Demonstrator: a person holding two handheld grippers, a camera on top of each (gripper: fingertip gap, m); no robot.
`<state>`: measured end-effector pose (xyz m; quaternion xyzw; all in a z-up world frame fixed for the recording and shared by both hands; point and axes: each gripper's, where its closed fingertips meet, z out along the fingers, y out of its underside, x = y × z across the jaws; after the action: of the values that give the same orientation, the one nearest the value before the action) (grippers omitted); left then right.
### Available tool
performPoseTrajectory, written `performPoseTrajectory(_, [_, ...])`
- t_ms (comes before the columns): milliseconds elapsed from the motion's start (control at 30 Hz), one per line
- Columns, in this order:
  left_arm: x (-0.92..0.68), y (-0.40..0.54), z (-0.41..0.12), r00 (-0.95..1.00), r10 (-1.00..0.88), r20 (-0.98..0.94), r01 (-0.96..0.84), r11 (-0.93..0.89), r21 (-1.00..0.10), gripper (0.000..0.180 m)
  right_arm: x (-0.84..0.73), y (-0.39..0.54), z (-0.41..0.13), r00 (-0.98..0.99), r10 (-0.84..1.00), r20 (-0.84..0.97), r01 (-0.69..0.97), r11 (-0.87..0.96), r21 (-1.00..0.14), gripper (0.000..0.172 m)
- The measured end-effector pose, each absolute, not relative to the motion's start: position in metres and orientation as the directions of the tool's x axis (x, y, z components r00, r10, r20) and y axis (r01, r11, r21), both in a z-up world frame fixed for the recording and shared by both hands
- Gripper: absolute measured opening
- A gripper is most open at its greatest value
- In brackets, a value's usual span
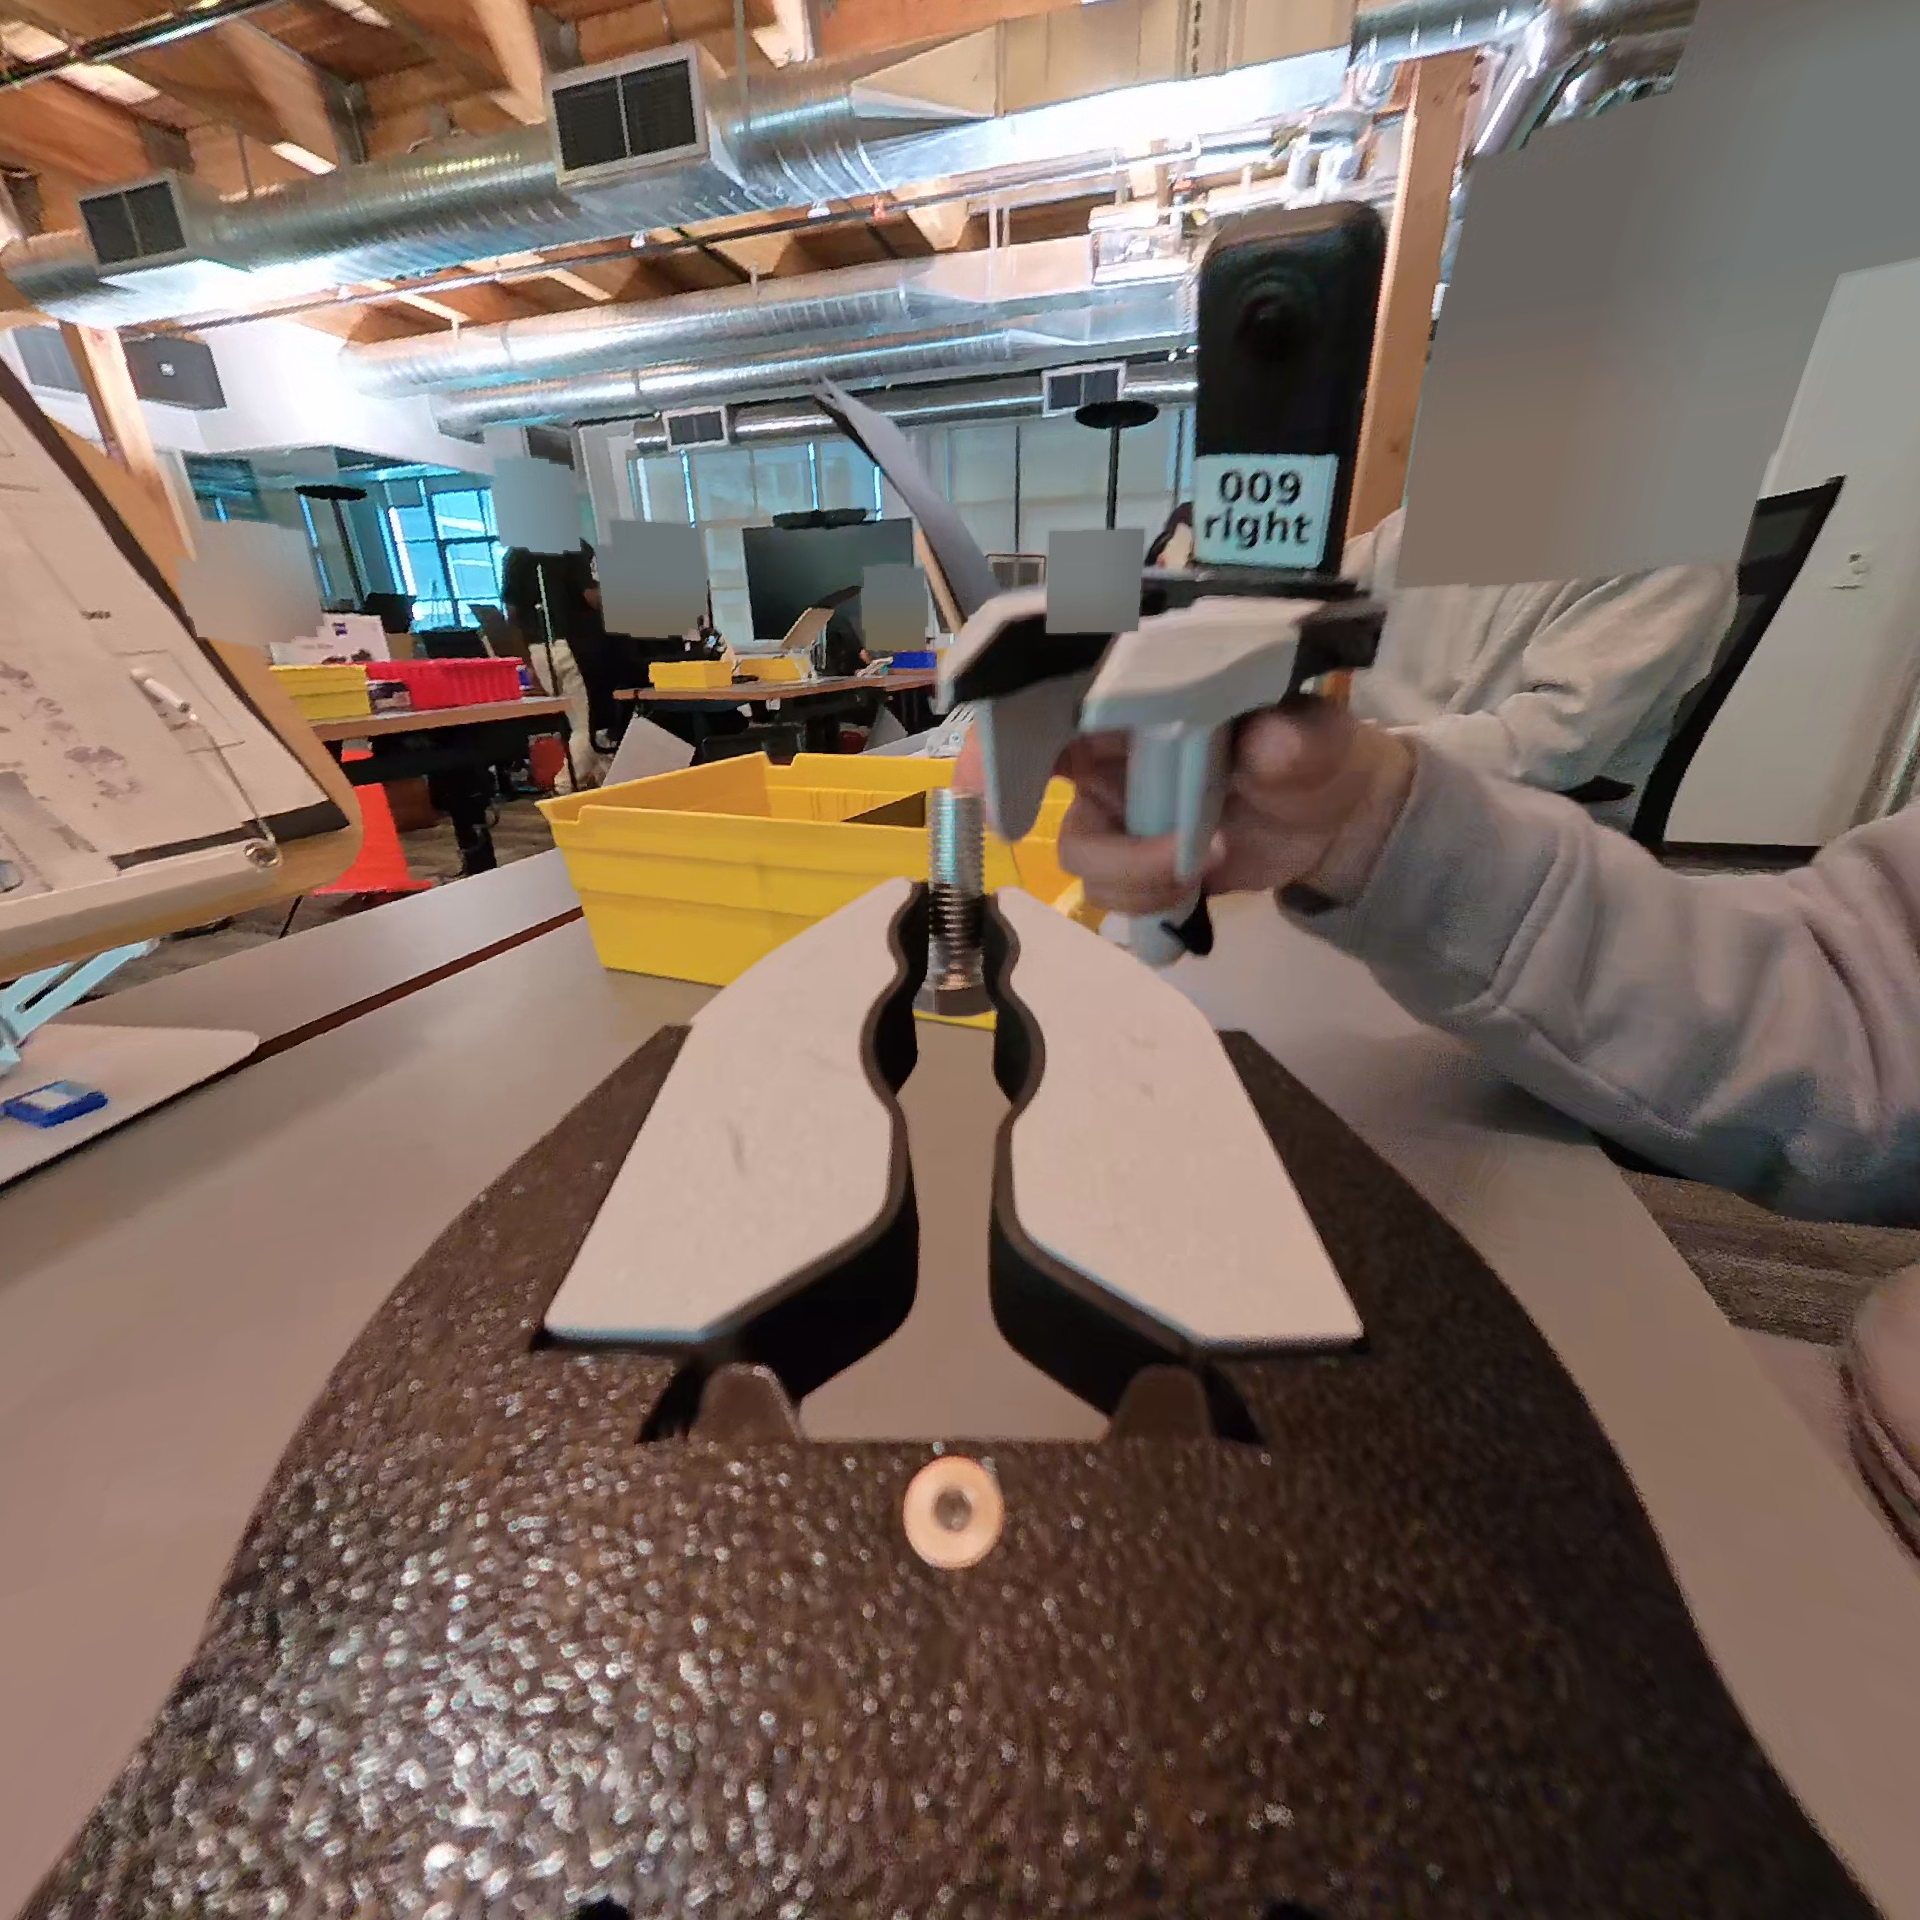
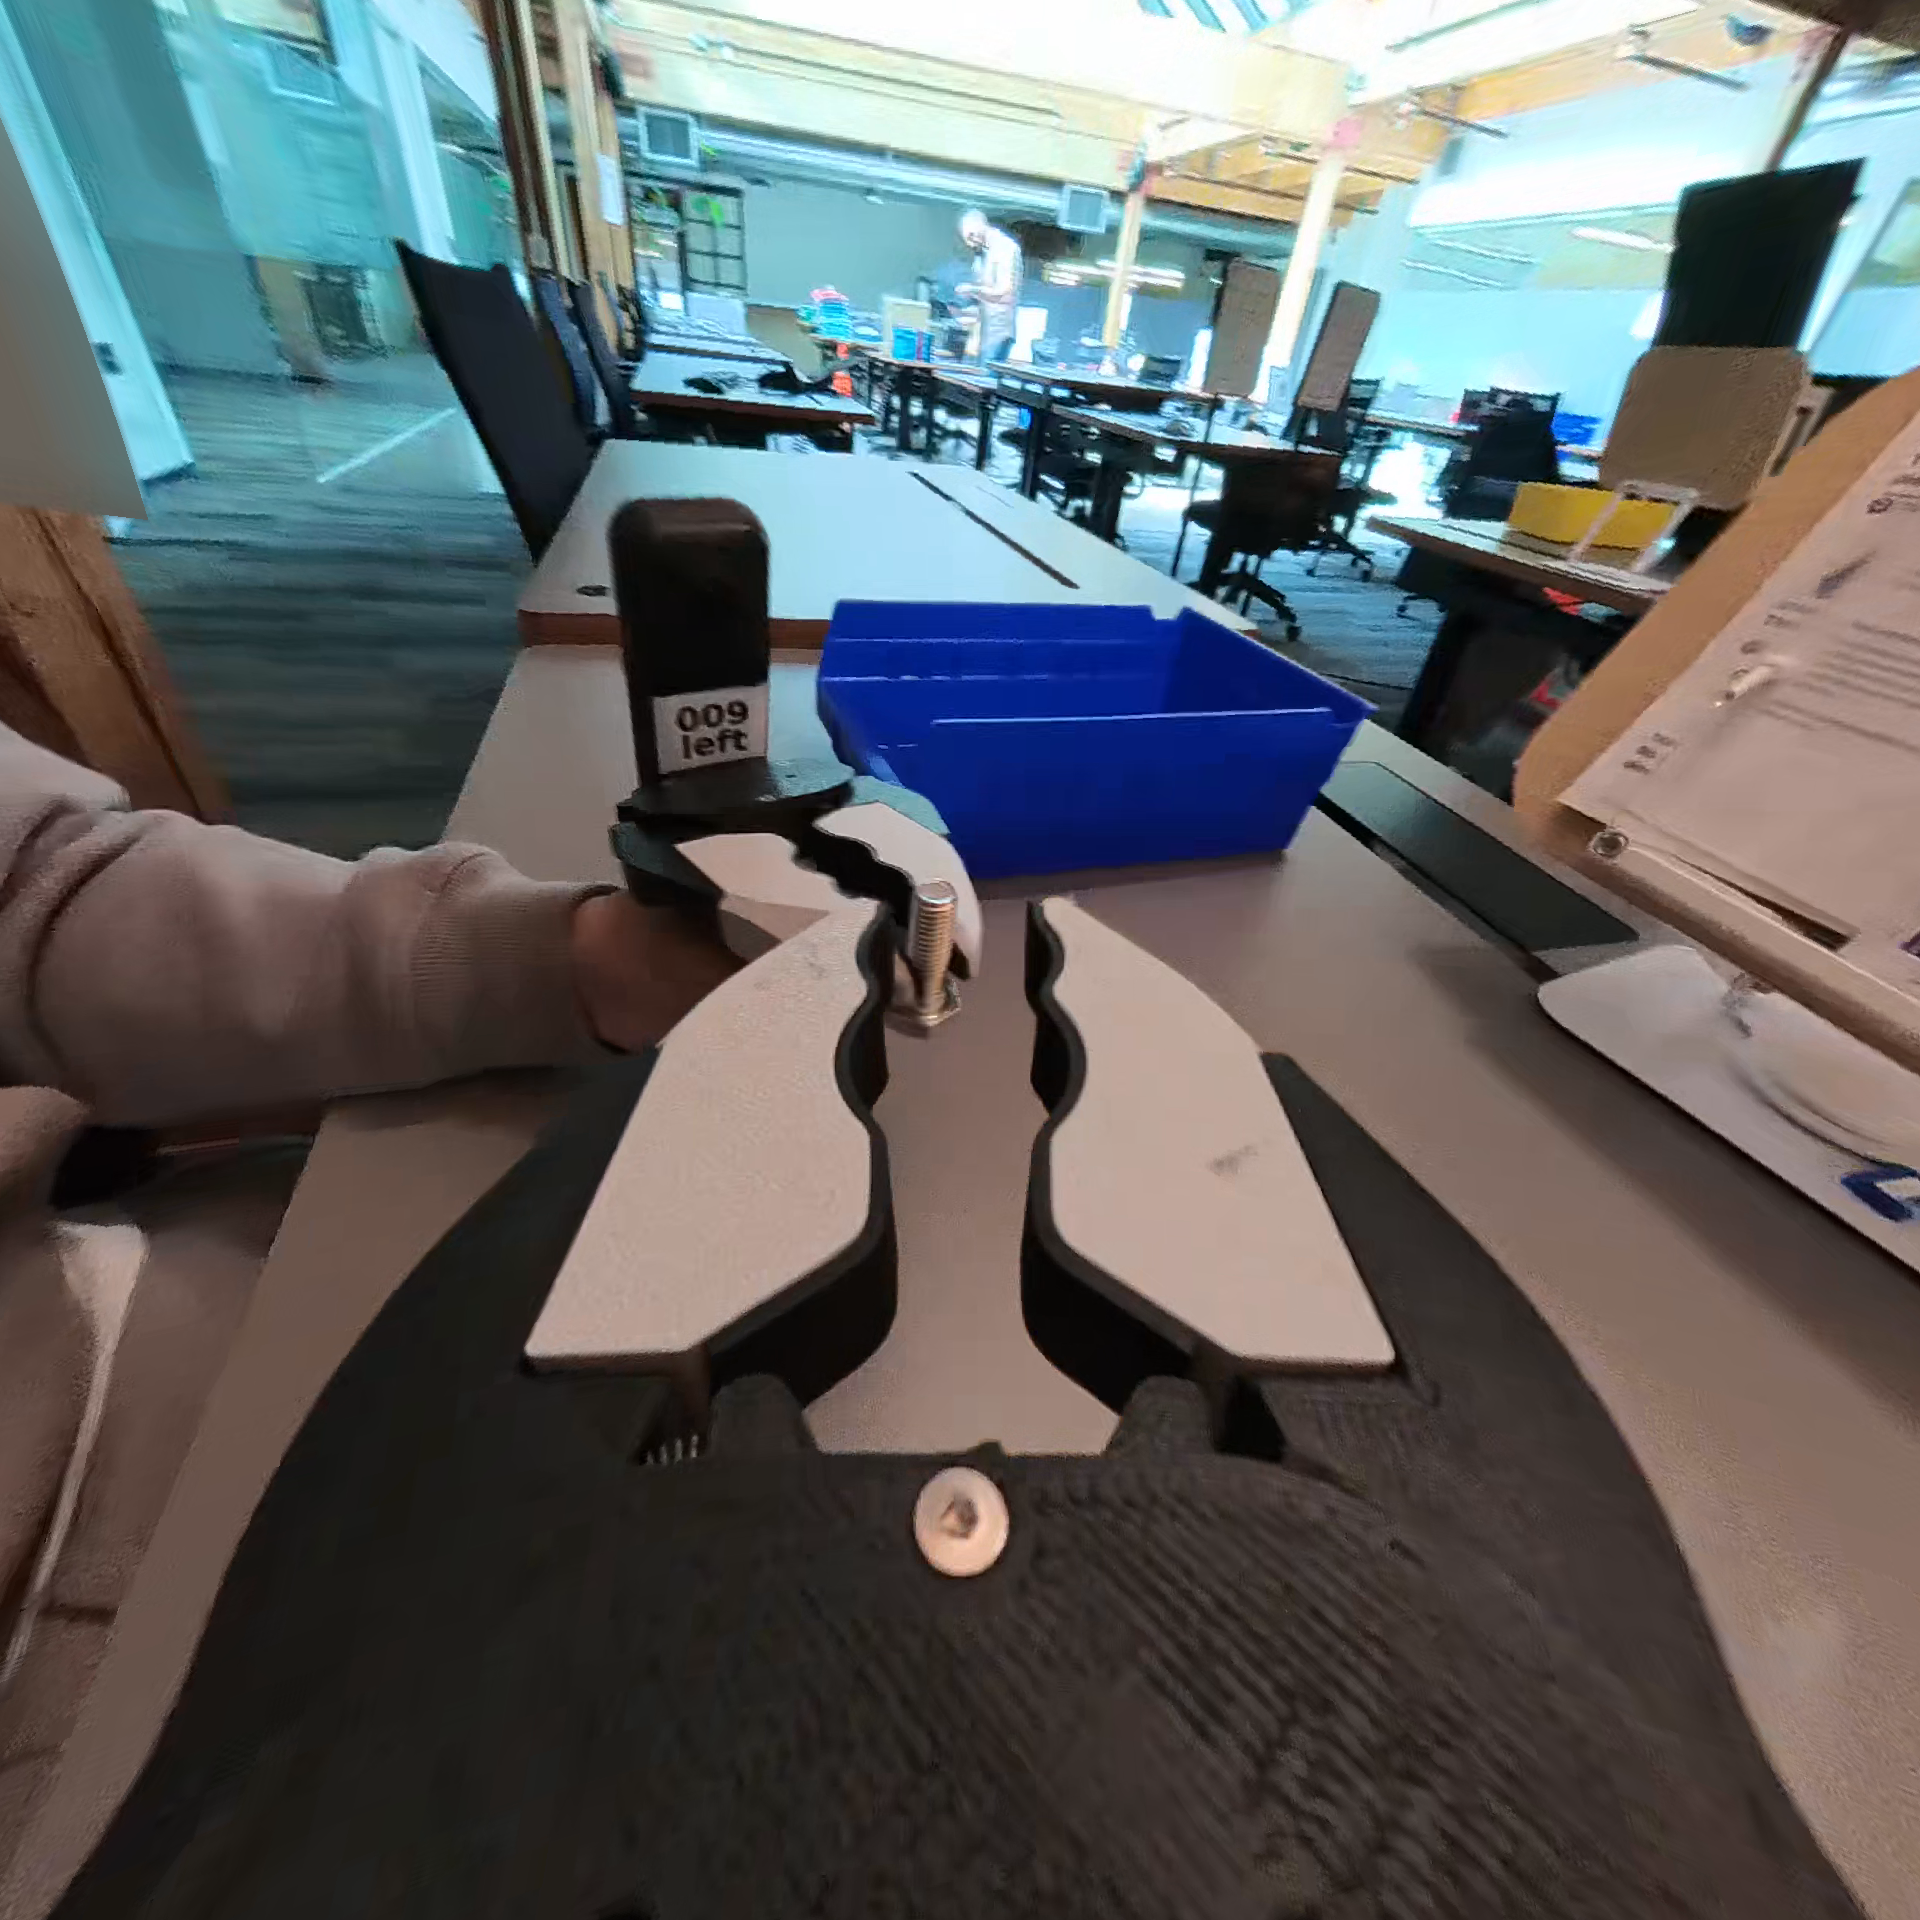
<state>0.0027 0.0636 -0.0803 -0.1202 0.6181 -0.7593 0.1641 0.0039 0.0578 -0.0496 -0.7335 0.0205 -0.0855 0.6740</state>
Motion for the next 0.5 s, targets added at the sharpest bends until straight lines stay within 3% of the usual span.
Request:
performPoseTrajectory(267, [-0.003,0.061,-0.076,-0.931,-0.364,-0.034,0.113,-0.198,-0.974,0.008,-0.004,0.084,-0.063,0.992,-0.095,0.079,0.079,-0.013,-0.997,0.009])
performPoseTrajectory(467, [0.004,0.063,-0.078,-0.904,-0.425,-0.044,0.133,-0.183,-0.974,0.009,0.001,0.085,-0.064,0.979,-0.142,0.144,0.137,-0.060,-0.989,0.009])
performPoseTrajectory(500, [0.008,0.065,-0.078,-0.888,-0.457,-0.044,0.139,-0.178,-0.974,0.020,0.007,0.082,-0.063,0.970,-0.182,0.164,0.152,-0.079,-0.985,0.009])
